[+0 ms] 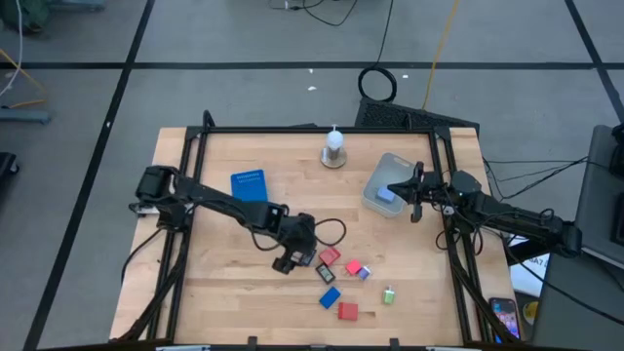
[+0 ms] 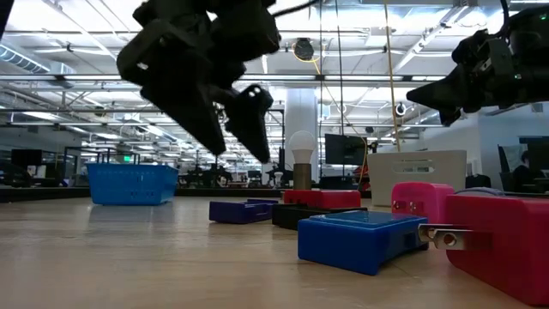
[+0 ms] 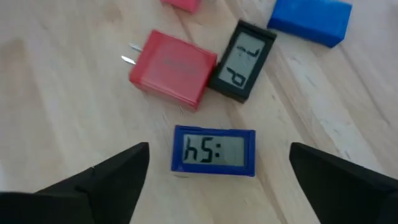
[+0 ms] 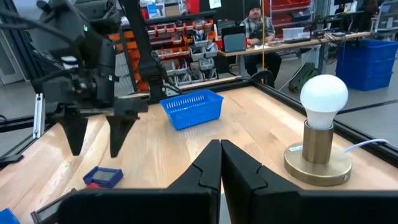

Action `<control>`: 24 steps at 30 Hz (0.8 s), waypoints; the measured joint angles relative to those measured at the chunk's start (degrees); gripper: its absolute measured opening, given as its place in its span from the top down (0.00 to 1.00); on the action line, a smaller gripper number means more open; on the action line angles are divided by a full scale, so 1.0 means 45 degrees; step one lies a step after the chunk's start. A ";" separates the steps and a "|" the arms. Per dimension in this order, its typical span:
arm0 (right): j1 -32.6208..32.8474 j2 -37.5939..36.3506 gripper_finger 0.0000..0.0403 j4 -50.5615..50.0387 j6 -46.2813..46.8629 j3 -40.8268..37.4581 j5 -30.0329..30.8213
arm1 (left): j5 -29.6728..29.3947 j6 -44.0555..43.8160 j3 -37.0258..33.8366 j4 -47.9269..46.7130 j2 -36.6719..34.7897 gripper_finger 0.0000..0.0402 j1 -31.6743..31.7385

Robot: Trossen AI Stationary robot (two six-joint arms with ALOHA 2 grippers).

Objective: Pick & Place Office items
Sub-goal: Put the dark blue digital clock into the blue bin

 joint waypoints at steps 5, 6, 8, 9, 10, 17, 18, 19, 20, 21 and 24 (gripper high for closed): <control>0.0000 0.0000 1.00 -0.0103 0.0000 0.0000 0.0000 | -0.0078 -0.0137 0.0000 0.0728 0.0776 0.02 -0.0222; 0.0002 0.0000 1.00 -0.0103 0.0002 0.0000 -0.0001 | -0.0108 -0.0005 0.0000 0.0807 0.0919 0.02 -0.0305; 0.0000 0.0005 1.00 -0.0095 0.0005 0.0000 0.0005 | -0.0100 0.0149 0.0000 0.0894 0.1130 0.02 -0.0418; 0.0000 0.0005 1.00 -0.0133 0.0005 0.0000 0.0005 | -0.0108 0.0191 0.0000 0.0868 0.1200 0.02 -0.0442; 0.0000 0.0014 1.00 -0.0138 0.0014 0.0000 0.0005 | -0.0106 0.0176 0.0000 0.0915 0.1270 0.02 -0.0433; 0.0000 0.0015 1.00 -0.0118 0.0149 0.0000 0.0010 | 0.0172 0.0167 -0.0015 0.0959 0.1514 0.02 -0.0274; 0.0002 0.0015 1.00 -0.0120 0.0146 0.0000 0.0005 | 0.0164 0.0171 -0.0010 0.1039 0.1503 0.02 -0.0272; 0.0004 0.0015 1.00 -0.0122 0.0146 0.0000 0.0010 | 0.0131 0.0171 -0.0005 0.1055 0.1490 0.02 -0.0272; 0.0001 0.0015 1.00 -0.0118 0.0146 0.0000 0.0010 | 0.0122 0.0171 -0.0005 0.1028 0.1490 0.02 -0.0272; 0.0000 0.0015 1.00 -0.0118 0.0145 0.0000 0.0010 | 0.0108 0.0166 -0.0005 0.0989 0.1490 0.02 -0.0272; 0.0003 0.0015 1.00 -0.0123 0.0112 0.0000 0.0010 | 0.0098 0.0174 -0.0005 0.1043 0.1490 0.02 -0.0267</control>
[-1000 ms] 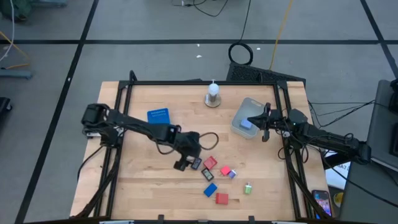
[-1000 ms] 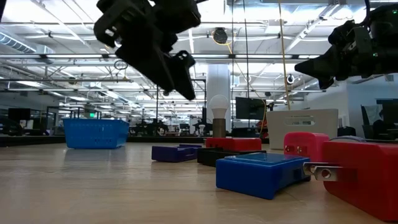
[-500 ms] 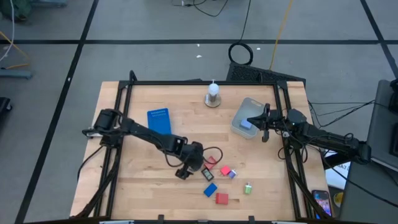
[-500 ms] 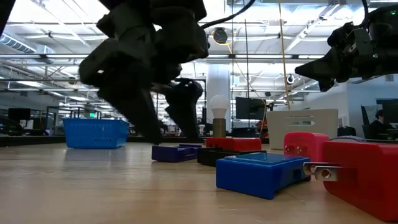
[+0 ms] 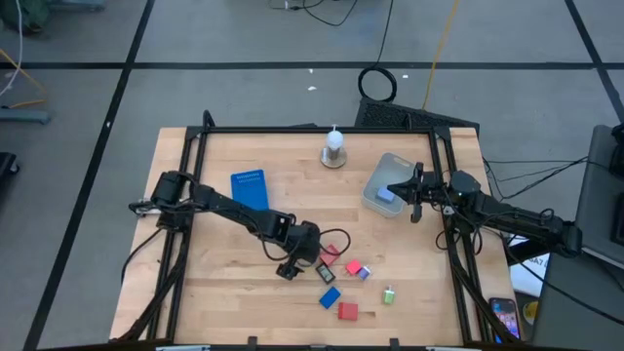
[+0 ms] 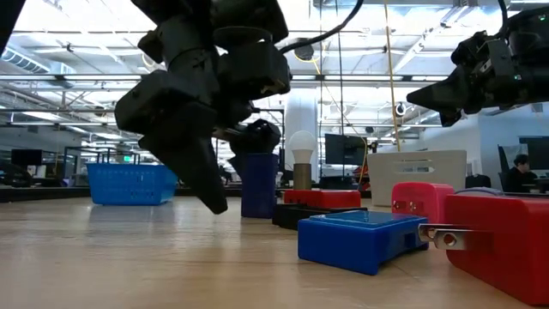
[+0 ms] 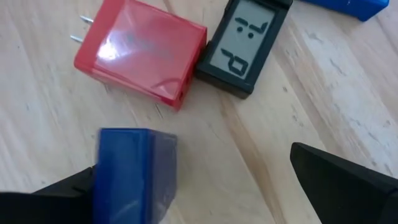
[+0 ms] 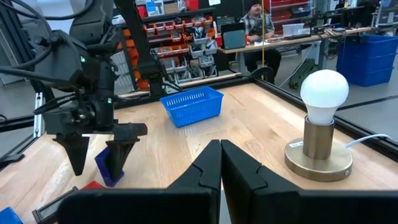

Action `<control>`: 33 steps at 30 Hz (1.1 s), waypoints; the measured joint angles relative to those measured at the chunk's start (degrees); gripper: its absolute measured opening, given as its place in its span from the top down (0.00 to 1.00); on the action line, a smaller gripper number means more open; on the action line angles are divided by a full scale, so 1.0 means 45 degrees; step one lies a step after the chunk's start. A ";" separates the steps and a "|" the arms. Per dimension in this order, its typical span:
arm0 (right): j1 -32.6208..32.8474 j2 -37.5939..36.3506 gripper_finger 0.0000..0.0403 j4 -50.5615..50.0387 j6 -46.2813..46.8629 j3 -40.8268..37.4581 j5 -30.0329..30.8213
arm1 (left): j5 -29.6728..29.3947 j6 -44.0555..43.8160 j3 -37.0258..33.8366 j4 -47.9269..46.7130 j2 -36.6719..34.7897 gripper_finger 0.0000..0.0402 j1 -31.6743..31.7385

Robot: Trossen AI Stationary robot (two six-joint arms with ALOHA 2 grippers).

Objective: Pick & Place Office items
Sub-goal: Put the dark blue digital clock into the blue bin

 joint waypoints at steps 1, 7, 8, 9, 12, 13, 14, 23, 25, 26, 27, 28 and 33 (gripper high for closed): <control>-0.0002 0.0000 1.00 0.0000 -0.0005 0.0000 0.0000 | 0.0003 0.0058 0.0000 0.0051 0.0000 0.02 0.0018; -0.0003 0.0000 1.00 -0.0010 0.0028 0.0000 0.0000 | 0.0136 0.0505 0.0000 0.0325 0.0000 0.04 0.0144; -0.0002 0.0000 1.00 -0.0013 0.0029 0.0000 0.0000 | 0.0262 0.0519 0.0000 0.0298 0.0000 0.07 0.0192; -0.0003 0.0000 1.00 -0.0026 0.0029 0.0000 0.0000 | 0.0332 0.0526 0.0000 0.0278 0.0000 0.10 0.0233; -0.0002 0.0000 1.00 -0.0108 0.0021 0.0000 0.0000 | 0.0417 0.0519 0.0000 0.0184 0.0000 0.22 0.0389; -0.0003 0.0000 1.00 -0.0111 0.0001 0.0000 0.0000 | 0.0452 0.0490 0.0000 0.0178 0.0000 0.28 0.0441; 0.0000 0.0000 1.00 -0.0109 -0.0005 0.0000 0.0000 | 0.0514 0.0469 0.0000 0.0184 0.0000 0.33 0.0511; 0.0000 0.0000 1.00 -0.0107 -0.0010 0.0000 0.0005 | 0.0627 0.0371 0.0000 0.0318 -0.0005 0.88 0.0753; 0.0002 0.0000 1.00 -0.0107 -0.0014 0.0000 0.0005 | 0.0627 0.0625 0.0000 0.0233 -0.0059 0.90 0.0744; 0.0002 0.0000 1.00 -0.0111 -0.0014 0.0000 0.0005 | 0.0618 0.0754 -0.0008 0.0131 -0.0137 0.90 0.0743; -0.0003 0.0000 1.00 -0.0107 -0.0015 0.0000 0.0005 | 0.0606 0.0819 -0.0017 0.0044 -0.0272 0.90 0.0740; -0.0003 0.0000 1.00 -0.0112 -0.0015 0.0000 0.0005 | 0.0541 0.0849 -0.0019 -0.0041 -0.0470 0.90 0.0707; -0.0002 0.0000 1.00 -0.0265 -0.0015 0.0000 0.0005 | -0.0215 0.1148 -0.0039 -0.0741 -0.2274 0.89 0.0617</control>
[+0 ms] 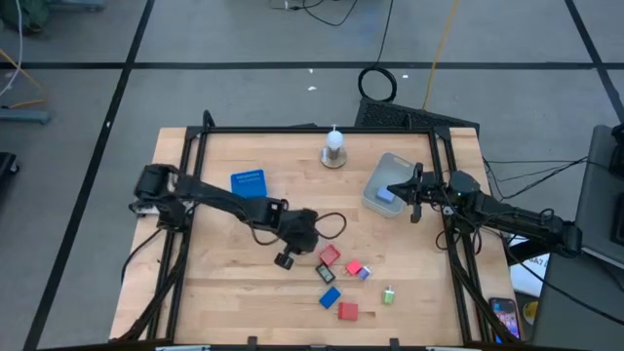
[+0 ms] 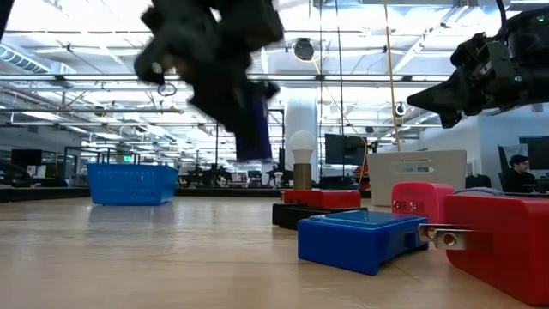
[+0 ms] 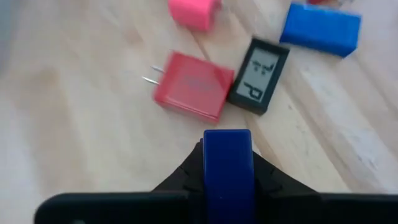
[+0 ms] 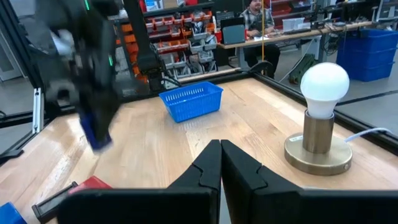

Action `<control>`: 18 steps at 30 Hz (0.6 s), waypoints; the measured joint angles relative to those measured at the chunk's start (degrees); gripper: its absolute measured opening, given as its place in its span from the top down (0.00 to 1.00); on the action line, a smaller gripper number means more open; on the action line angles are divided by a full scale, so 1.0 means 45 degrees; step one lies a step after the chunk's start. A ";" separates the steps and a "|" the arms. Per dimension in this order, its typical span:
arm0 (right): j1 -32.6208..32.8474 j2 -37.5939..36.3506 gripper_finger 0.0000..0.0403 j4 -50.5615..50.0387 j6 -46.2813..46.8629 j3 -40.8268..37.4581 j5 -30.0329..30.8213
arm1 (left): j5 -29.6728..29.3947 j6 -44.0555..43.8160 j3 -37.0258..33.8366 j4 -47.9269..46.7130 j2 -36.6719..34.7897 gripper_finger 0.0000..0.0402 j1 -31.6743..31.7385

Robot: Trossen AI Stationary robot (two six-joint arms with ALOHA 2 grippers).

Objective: Pick & Place Office items
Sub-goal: Put the dark blue digital clock into the blue bin

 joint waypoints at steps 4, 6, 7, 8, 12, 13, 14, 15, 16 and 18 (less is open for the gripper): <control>-0.0001 0.0000 1.00 -0.0255 0.0000 0.0000 0.0000 | -0.0378 0.0083 -0.0489 -0.0248 -0.2304 0.89 0.0079; 0.0004 -0.0007 1.00 -0.0379 -0.0017 0.0000 -0.0005 | -0.0519 0.0070 -0.1010 -0.0258 -0.3671 0.89 0.0156; 0.0004 0.0000 1.00 -0.0432 -0.0056 0.0000 0.0000 | -0.0668 0.0018 -0.1367 -0.0129 -0.4390 0.89 0.0188; 0.0001 0.0000 1.00 -0.0437 -0.0092 0.0000 -0.0005 | -0.0840 -0.0032 -0.1806 0.0101 -0.5130 0.89 0.0225; -0.0001 0.0000 1.00 -0.0430 -0.0194 0.0000 0.0020 | -0.0946 -0.0442 -0.4207 0.1816 -0.7994 0.89 0.0409; -0.0001 0.0000 1.00 -0.0435 -0.0194 0.0000 0.0020 | -0.0992 -0.0595 -0.4874 0.2225 -0.8660 0.89 0.0483; -0.0001 0.0000 1.00 -0.0436 -0.0194 0.0000 0.0019 | -0.1086 -0.0811 -0.5525 0.2651 -0.9315 0.89 0.0557; 0.0004 -0.0002 1.00 -0.0446 -0.0194 0.0000 0.0019 | -0.1213 -0.1016 -0.6167 0.3073 -0.9994 0.89 0.0627; 0.0003 -0.0001 1.00 -0.0453 -0.0194 0.0000 0.0024 | -0.1325 -0.1166 -0.6850 0.3556 -1.0725 0.89 0.0676; -0.0001 -0.0001 1.00 -0.0449 -0.0194 0.0000 0.0024 | -0.1538 -0.1441 -0.8096 0.4709 -1.2147 0.89 0.0788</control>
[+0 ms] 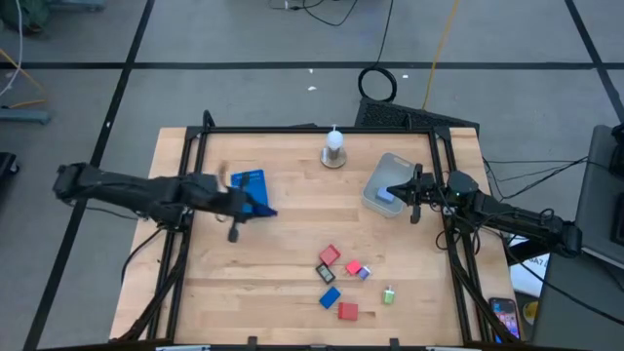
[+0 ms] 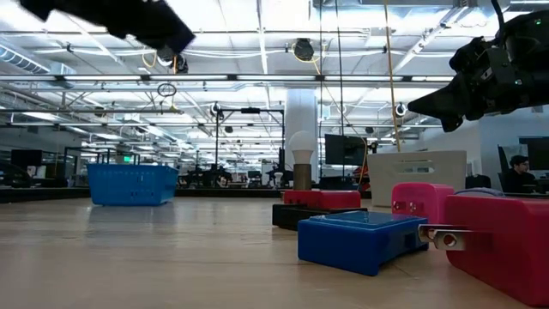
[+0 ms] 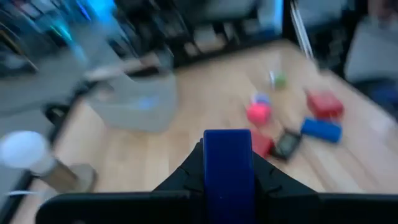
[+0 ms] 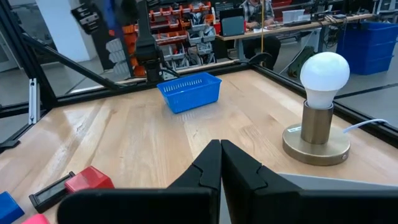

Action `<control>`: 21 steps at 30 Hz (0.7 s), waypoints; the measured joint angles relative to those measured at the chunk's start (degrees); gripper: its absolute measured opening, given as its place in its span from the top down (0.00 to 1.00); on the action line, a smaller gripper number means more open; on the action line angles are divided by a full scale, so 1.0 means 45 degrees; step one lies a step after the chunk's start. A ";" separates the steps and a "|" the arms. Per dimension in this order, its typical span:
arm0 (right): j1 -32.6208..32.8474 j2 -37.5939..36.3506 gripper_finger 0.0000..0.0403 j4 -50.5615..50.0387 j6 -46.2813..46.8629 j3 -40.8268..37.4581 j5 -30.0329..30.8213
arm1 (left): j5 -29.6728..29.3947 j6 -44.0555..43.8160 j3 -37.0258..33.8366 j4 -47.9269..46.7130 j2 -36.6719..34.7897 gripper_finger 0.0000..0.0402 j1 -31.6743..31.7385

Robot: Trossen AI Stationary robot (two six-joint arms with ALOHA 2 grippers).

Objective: Pick & Place Office items
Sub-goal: Put the dark blue digital clock into the blue bin

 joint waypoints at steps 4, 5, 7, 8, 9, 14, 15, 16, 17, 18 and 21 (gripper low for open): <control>0.0005 -0.0001 1.00 0.0000 0.0002 0.0000 0.0005 | -0.0846 -0.0686 -0.2222 0.1457 -0.2379 0.89 0.0376; 0.0005 -0.0004 1.00 0.0000 0.0000 0.0000 0.0010 | -0.1120 -0.0844 -0.2692 0.1742 -0.2883 0.89 0.0472; 0.0003 0.0001 1.00 0.0000 0.0000 0.0000 0.0010 | -0.1553 -0.1185 -0.3552 0.2287 -0.3807 0.89 0.0656; 0.0001 0.0001 1.00 0.0000 0.0001 0.0000 0.0010 | -0.1632 -0.1289 -0.3930 0.2538 -0.4191 0.89 0.0740; 0.0002 -0.0001 1.00 0.0000 0.0002 0.0000 0.0013 | -0.1643 -0.1371 -0.4279 0.2730 -0.4525 0.89 0.0820; 0.0005 -0.0004 1.00 0.0000 0.0005 0.0000 0.0015 | -0.1649 -0.1794 -0.5465 0.3235 -0.5732 0.89 0.1231; 0.0005 -0.0004 1.00 0.0000 0.0000 0.0000 0.0019 | -0.1647 -0.1816 -0.5613 0.3231 -0.5867 0.89 0.1311; 0.0005 0.0001 1.00 0.0000 0.0001 0.0000 0.0015 | -0.1647 -0.1821 -0.5745 0.3231 -0.5976 0.89 0.1392; 0.0000 0.0001 1.00 0.0000 0.0004 0.0000 0.0018 | -0.1640 -0.1848 -0.5853 0.3259 -0.6045 0.89 0.1466; 0.0000 -0.0004 1.00 -0.0008 0.0005 0.0000 0.0019 | -0.1632 -0.1894 -0.5961 0.3271 -0.6093 0.89 0.1538; 0.0000 0.0001 1.00 -0.0065 0.0003 0.0000 0.0019 | -0.1545 -0.1944 -0.6250 0.3361 -0.6159 0.89 0.1673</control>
